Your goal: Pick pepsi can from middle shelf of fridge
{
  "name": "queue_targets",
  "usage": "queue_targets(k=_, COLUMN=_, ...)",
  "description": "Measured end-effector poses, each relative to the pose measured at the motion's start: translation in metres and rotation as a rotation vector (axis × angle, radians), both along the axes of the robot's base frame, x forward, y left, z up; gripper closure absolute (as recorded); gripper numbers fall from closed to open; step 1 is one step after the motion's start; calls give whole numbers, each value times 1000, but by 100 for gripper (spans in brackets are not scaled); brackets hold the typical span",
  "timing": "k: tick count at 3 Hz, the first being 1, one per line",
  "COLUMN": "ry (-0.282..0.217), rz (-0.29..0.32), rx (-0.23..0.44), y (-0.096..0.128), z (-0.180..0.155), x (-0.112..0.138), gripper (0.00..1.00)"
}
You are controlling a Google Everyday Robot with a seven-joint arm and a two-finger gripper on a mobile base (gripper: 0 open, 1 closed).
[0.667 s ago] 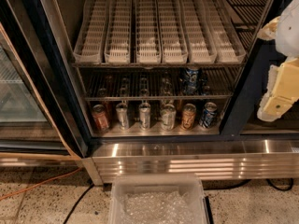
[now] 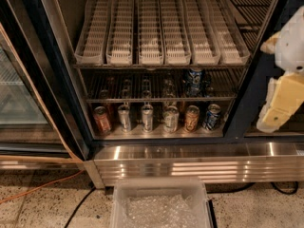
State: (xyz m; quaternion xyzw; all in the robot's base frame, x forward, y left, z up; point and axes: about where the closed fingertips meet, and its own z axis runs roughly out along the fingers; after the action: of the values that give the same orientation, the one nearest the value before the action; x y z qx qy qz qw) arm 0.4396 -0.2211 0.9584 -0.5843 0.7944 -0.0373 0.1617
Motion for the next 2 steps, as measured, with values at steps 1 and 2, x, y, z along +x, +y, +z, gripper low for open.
queue_targets(k=1, ry=57, rz=-36, rx=7, y=-8, z=-40, x=-5, gripper=0)
queue_targets(k=2, ry=101, rz=-36, rx=33, y=-10, z=-86, x=-14, gripper=0)
